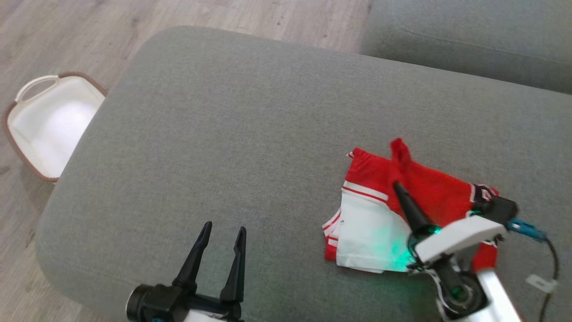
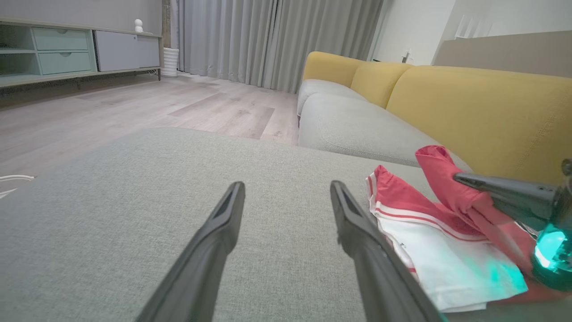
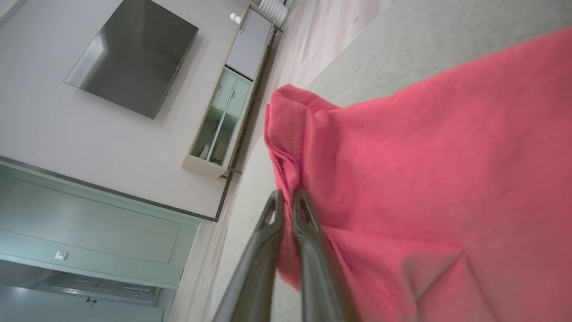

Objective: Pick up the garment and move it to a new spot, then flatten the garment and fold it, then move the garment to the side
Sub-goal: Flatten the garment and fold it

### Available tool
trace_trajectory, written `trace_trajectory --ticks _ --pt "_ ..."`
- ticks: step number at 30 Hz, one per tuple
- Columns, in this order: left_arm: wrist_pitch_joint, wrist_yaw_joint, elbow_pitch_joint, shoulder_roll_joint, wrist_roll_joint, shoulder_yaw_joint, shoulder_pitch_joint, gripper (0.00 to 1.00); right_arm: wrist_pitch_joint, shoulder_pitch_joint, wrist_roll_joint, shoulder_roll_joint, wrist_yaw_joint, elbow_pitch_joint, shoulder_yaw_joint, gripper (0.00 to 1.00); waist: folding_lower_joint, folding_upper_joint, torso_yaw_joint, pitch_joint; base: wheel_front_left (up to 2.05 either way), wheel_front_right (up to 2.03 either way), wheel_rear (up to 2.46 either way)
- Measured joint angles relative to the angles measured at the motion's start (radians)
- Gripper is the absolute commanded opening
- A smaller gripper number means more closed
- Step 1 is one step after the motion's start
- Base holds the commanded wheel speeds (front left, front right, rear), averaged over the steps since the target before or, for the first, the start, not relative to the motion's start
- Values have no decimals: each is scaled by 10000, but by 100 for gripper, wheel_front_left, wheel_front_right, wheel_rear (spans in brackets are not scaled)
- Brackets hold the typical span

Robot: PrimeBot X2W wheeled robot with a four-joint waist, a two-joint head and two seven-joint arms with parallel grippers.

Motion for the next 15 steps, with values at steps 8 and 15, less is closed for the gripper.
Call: trace_trajectory --ticks 8,15 --pt "0 -2 102 -8 -2 -82 1 100 -1290 -1233 1162 -56 0 1513 2073 0 0 0 363 -110 0 0 0" --pt "0 2 117 -10 -2 -63 28 100 -1572 -1391 1626 -84 0 2343 2874 11 0 0 417 -154 0 0 0"
